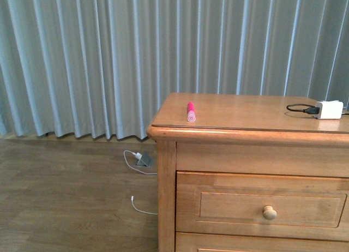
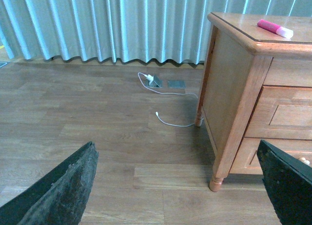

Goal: Place pink marker in drawer with both arms

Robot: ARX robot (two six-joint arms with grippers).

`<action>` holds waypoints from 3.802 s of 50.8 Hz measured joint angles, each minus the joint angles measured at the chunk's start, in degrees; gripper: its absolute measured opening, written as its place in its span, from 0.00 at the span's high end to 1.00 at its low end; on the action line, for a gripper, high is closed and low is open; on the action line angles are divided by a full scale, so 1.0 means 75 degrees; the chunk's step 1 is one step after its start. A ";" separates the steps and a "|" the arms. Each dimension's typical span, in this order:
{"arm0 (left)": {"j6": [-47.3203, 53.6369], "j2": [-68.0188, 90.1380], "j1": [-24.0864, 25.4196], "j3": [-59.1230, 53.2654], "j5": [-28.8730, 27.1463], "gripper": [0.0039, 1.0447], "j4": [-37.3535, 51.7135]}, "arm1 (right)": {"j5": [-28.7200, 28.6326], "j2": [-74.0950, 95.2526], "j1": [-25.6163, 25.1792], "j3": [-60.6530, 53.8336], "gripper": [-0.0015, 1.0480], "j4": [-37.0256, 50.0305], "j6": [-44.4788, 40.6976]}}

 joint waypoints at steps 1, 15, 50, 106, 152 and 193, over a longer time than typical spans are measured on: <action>0.0000 0.0000 0.0000 0.0000 -0.0003 0.06 0.0000 | 0.0000 0.0000 0.0000 0.0000 0.08 0.0000 0.0000; 0.0000 0.0000 0.0000 0.0000 -0.0003 0.06 0.0000 | 0.0003 0.0000 0.0000 0.0000 0.08 0.0000 0.0000; 0.0000 0.0000 0.0000 0.0000 -0.0003 0.06 0.0000 | 0.0000 0.0000 0.0000 0.0000 0.08 0.0000 0.0000; 0.0000 0.0000 0.0000 0.0000 -0.0003 0.06 0.0000 | 0.1122 1.4962 0.1734 0.6907 0.08 0.3707 0.0965; 0.0000 0.0000 0.0000 0.0000 0.0000 0.06 0.0000 | 0.1434 1.6684 0.1568 0.8746 0.16 0.3261 0.0901; 0.0000 0.0000 0.0000 0.0000 0.0000 0.06 0.0000 | 0.1160 1.6139 0.1606 0.8116 0.77 0.2804 0.0886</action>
